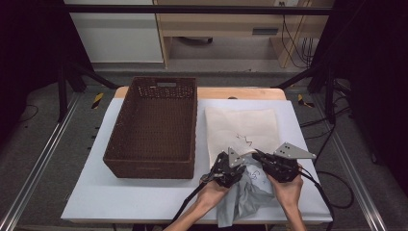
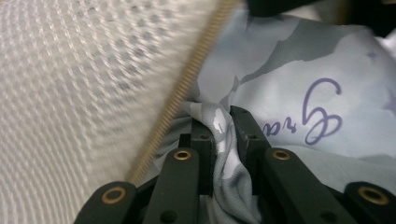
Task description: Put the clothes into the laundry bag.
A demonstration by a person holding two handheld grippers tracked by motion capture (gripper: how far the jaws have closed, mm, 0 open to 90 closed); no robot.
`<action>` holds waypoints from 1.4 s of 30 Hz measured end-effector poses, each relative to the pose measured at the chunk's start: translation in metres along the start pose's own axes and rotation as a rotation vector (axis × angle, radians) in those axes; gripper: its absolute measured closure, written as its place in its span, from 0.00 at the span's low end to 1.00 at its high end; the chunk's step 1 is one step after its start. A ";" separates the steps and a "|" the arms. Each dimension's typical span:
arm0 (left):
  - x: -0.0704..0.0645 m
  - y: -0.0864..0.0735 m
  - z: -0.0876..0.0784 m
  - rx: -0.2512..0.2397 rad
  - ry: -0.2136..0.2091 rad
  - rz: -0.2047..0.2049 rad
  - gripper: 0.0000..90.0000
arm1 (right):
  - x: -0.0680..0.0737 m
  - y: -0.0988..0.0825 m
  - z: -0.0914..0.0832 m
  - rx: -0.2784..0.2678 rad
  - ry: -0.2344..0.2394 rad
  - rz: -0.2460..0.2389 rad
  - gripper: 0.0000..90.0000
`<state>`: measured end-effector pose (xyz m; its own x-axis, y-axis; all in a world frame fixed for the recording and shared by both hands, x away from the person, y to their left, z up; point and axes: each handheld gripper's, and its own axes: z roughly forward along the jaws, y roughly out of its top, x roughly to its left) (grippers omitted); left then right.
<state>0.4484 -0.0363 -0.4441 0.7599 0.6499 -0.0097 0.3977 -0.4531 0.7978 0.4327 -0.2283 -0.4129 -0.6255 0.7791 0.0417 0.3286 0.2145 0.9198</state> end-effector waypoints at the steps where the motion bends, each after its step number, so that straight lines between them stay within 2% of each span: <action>1: 0.002 -0.001 0.005 0.004 0.007 -0.004 0.89 | 0.000 0.000 0.000 0.002 0.002 0.000 0.97; 5: 0.007 -0.009 0.009 -0.009 -0.017 -0.017 0.84 | 0.001 -0.002 0.003 0.021 0.000 -0.010 0.97; 6: 0.007 -0.011 0.006 -0.022 -0.029 -0.013 0.79 | 0.001 -0.003 0.003 0.025 0.000 -0.015 0.97; 9: 0.007 -0.012 -0.006 -0.032 -0.055 -0.003 0.57 | 0.002 -0.004 0.005 0.039 -0.005 -0.013 0.97; 11: 0.005 -0.013 -0.020 -0.047 -0.065 0.005 0.49 | 0.002 -0.004 0.005 0.038 -0.008 -0.014 0.96; 13: 0.002 -0.014 -0.032 -0.063 -0.078 0.021 0.45 | 0.001 -0.003 0.005 0.037 -0.014 -0.014 0.97; 17: -0.005 -0.023 -0.048 -0.062 -0.092 0.033 0.40 | 0.000 -0.003 0.004 0.040 -0.021 -0.015 0.96; 21: -0.009 -0.038 -0.039 -0.022 -0.083 0.032 0.39 | 0.000 -0.003 0.005 0.042 -0.019 -0.014 0.96; 23: -0.008 -0.044 -0.027 0.014 -0.103 0.005 0.40 | 0.000 -0.004 0.005 0.043 -0.019 -0.016 0.96; 25: -0.009 -0.048 -0.021 0.024 -0.086 0.009 0.43 | 0.000 -0.004 0.005 0.046 -0.017 -0.013 0.96; 29: -0.009 -0.048 -0.014 0.040 -0.067 -0.006 0.68 | 0.001 -0.004 0.007 0.049 -0.014 -0.013 0.96; 33: -0.008 -0.043 -0.016 0.042 -0.056 -0.011 0.85 | 0.002 -0.004 0.006 0.046 -0.013 -0.009 0.96; 38: -0.007 -0.029 -0.023 -0.021 -0.034 -0.018 0.88 | 0.002 -0.003 0.005 0.035 -0.006 -0.003 0.96; 42: -0.007 -0.013 -0.021 -0.045 -0.003 -0.019 0.89 | 0.001 -0.002 0.003 0.022 -0.004 -0.008 0.96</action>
<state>0.4273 -0.0221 -0.4417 0.7541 0.6563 -0.0269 0.3884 -0.4126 0.8240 0.4333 -0.2263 -0.4158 -0.6252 0.7798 0.0322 0.3386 0.2338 0.9114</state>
